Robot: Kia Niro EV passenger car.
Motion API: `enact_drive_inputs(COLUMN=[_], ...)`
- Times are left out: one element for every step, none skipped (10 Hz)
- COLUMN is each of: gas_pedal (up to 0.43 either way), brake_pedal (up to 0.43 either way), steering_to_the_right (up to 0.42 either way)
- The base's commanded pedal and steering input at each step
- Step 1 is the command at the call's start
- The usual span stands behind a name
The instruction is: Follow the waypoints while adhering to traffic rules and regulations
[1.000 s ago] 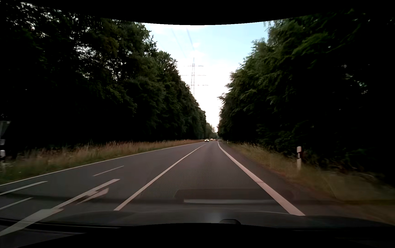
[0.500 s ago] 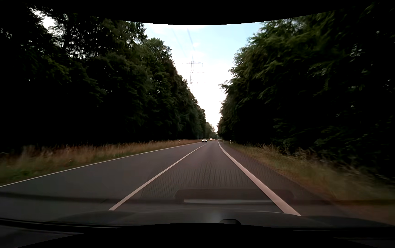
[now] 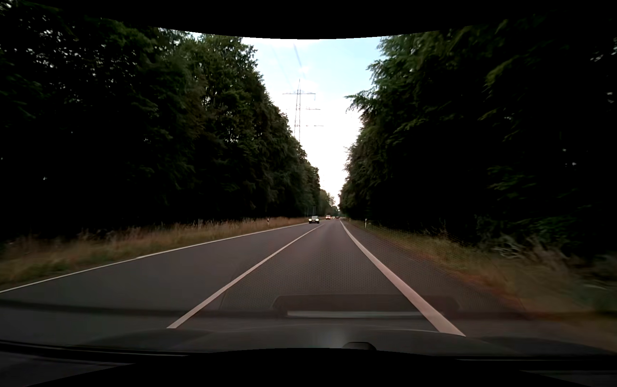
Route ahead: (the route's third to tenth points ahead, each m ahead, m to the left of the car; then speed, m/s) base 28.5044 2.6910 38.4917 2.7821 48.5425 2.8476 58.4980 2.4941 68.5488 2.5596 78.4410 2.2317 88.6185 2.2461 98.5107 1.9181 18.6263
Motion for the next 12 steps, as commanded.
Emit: enact_drive_inputs(gas_pedal=[0.287, 0.28, 0.26, 0.24, 0.22, 0.197, 0.189, 0.177, 0.157, 0.157, 0.138, 0.13], brake_pedal=[0.0, 0.0, 0.0, 0.0, 0.0, 0.0, 0.0, 0.0, 0.0, 0.0, 0.0, 0.0], steering_to_the_right=[0.002, 0.002, 0.002, 0.002, 0.002, 0.001, 0.002, 0.002, 0.002, 0.002, 0.003, 0.003])
